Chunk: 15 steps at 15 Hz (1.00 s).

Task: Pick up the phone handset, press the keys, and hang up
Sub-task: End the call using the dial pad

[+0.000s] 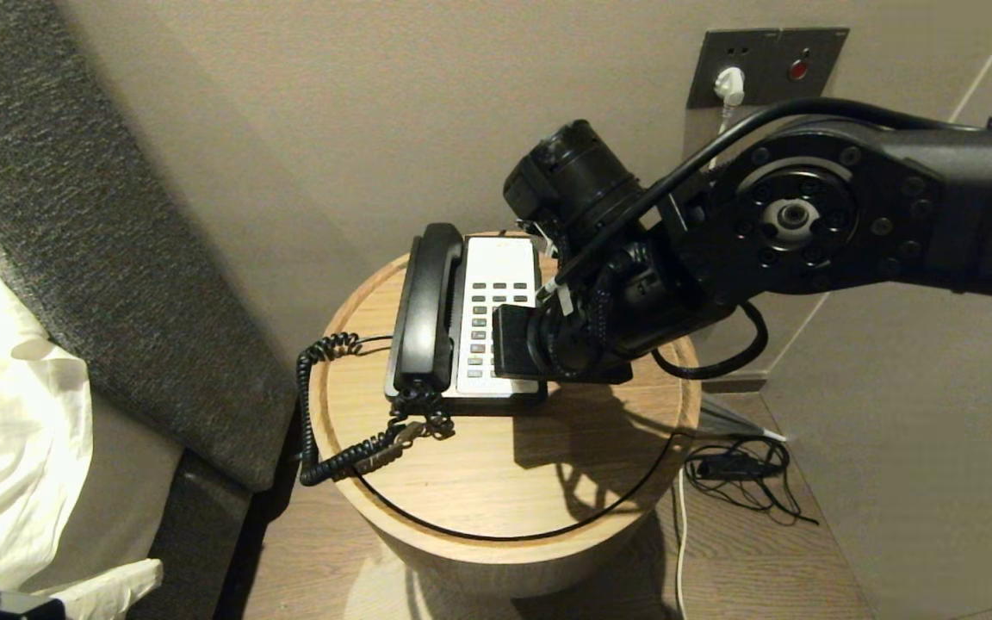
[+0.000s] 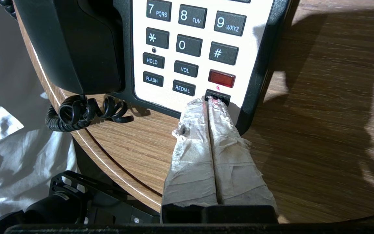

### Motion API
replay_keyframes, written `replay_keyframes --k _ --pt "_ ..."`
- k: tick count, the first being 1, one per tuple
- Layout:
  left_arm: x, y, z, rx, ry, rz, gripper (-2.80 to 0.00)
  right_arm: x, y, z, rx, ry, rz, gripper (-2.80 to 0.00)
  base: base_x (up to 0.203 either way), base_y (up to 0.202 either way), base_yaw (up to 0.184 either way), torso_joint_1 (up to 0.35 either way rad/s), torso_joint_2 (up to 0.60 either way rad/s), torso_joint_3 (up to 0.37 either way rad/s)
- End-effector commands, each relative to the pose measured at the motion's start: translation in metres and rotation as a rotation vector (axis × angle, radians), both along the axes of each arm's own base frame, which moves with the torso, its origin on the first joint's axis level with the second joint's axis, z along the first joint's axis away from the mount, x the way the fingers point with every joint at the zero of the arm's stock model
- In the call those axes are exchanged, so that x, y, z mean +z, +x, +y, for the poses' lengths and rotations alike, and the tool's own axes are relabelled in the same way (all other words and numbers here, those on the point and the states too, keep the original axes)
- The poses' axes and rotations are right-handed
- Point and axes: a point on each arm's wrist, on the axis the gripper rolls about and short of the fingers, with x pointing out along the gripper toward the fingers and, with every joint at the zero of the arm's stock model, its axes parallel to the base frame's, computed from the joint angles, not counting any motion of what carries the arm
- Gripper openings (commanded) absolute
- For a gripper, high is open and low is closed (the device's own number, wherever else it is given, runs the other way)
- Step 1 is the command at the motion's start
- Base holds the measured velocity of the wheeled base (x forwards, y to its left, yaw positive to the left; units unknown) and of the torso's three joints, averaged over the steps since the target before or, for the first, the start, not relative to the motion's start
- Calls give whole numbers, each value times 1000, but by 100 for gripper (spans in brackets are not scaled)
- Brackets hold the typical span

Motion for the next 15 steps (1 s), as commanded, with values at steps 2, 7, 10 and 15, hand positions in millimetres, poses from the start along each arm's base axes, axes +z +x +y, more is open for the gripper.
replay_keyframes --k 2,7,10,15 --pt "-2 -1 1 2 2 4 -280 -1 1 0 -4 -4 3 -280 0 0 0 0 0 0" --pt "-3 0 0 3 4 9 -280 1 0 -2 -2 -2 -2 -280 0 0 0 0 0 0" --pt "-3 0 0 2 5 11 -280 6 -3 -4 -3 4 -6 -280 0 0 0 0 0 0" --pt "-4 0 0 2 7 13 -280 2 0 -2 -5 -1 -5 -280 0 0 0 0 0 0"
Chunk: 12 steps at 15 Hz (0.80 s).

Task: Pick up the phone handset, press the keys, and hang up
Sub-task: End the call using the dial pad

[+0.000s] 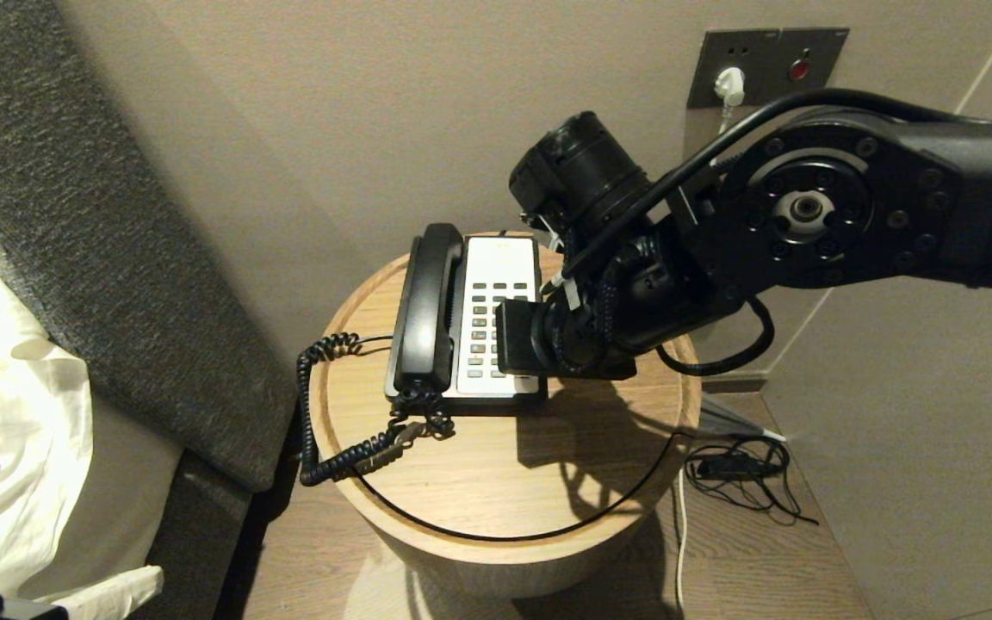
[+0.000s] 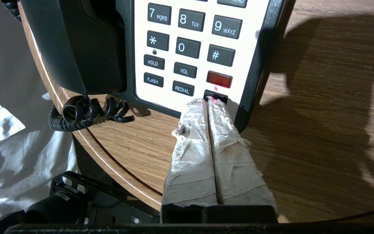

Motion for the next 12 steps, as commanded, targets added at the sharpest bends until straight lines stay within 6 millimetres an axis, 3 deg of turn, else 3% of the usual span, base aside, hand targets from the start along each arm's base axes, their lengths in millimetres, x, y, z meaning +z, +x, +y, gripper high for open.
replay_keyframes --k 1,12 --pt "0 0 0 2 -1 3 -280 -3 1 1 -4 -8 5 -280 0 0 0 0 0 0" --pt "-3 0 0 3 2 10 -280 -11 10 0 -13 -32 11 -280 0 0 0 0 0 0"
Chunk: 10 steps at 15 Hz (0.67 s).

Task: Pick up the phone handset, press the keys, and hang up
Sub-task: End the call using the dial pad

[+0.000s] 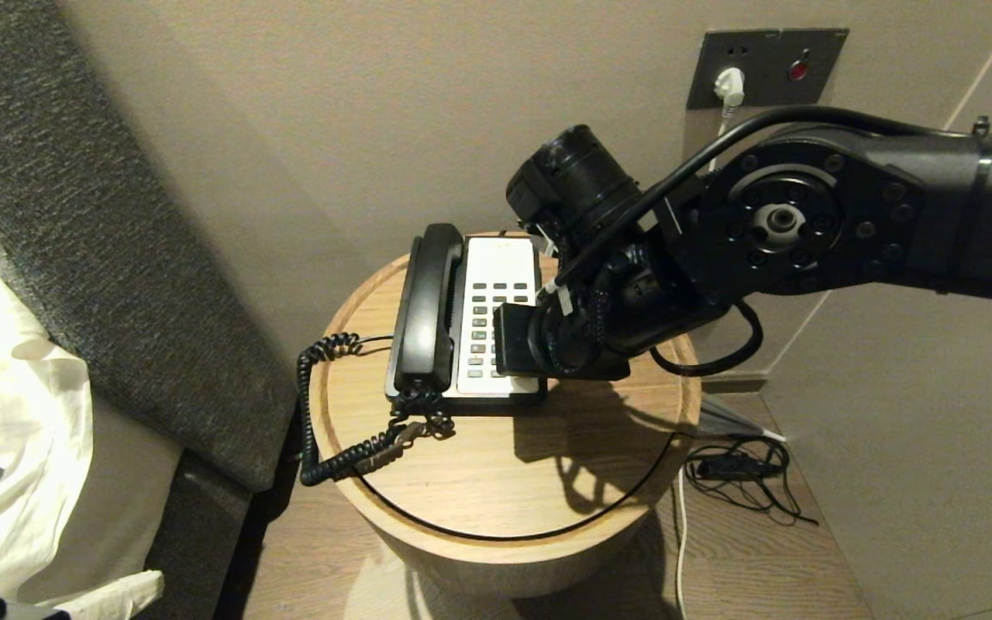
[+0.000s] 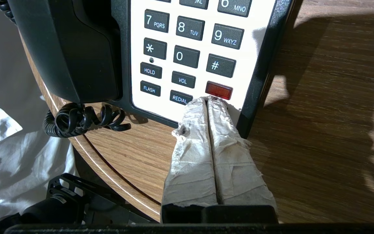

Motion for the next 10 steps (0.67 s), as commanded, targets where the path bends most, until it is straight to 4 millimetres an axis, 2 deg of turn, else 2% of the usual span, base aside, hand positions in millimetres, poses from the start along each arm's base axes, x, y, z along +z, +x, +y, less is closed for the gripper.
replay_keyframes --k 1,5,10 --pt "0 0 0 1 -2 -1 -280 -2 0 0 -4 -6 6 -280 0 0 0 0 0 0" --pt "-1 0 0 1 -4 -6 -280 20 -10 -11 -10 32 -23 -280 0 0 0 0 0 0" --pt "-8 -3 2 10 4 4 -280 68 -45 -51 -43 104 -51 -280 0 0 0 0 0 0"
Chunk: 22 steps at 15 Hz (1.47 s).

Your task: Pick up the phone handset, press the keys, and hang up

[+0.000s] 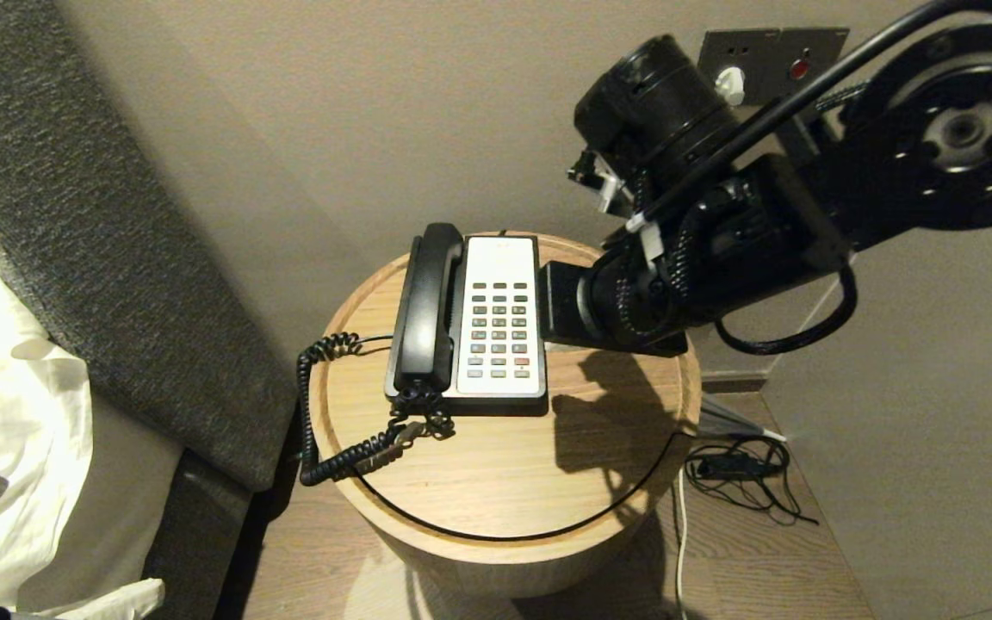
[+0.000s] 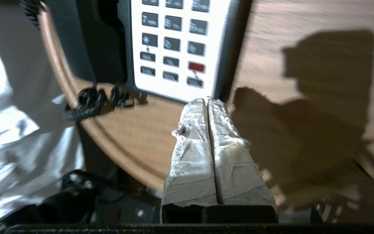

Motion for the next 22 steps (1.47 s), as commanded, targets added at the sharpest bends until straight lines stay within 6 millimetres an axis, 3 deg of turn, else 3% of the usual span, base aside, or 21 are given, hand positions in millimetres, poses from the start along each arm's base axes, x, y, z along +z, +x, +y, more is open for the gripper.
replay_keyframes --k 1,3,6,9,11,13,16,22 --pt "3 -4 3 8 -19 -28 -280 34 -28 -32 -24 67 -34 -280 0 0 0 0 0 0" --pt "15 -8 8 58 -46 -92 -280 54 -54 -66 -54 114 -58 -280 0 0 0 0 0 0" --pt "28 -8 18 207 -57 -149 -280 75 -95 -142 -178 196 -129 -280 0 0 0 0 0 0" --pt "31 -28 29 322 -74 -240 -280 82 -143 -209 -389 300 -214 -280 0 0 0 0 0 0" --pt "28 -45 34 329 -84 -272 -280 77 -183 -238 -508 380 -264 -280 0 0 0 0 0 0" --pt "21 -58 37 365 -81 -255 -280 63 -225 -256 -605 440 -313 -280 0 0 0 0 0 0" --pt "14 -69 38 501 -68 -266 -280 36 -273 -265 -718 513 -343 -280 0 0 0 0 0 0" --pt "-22 -86 37 511 -42 -282 -280 -8 -326 -265 -795 530 -349 -280 0 0 0 0 0 0"
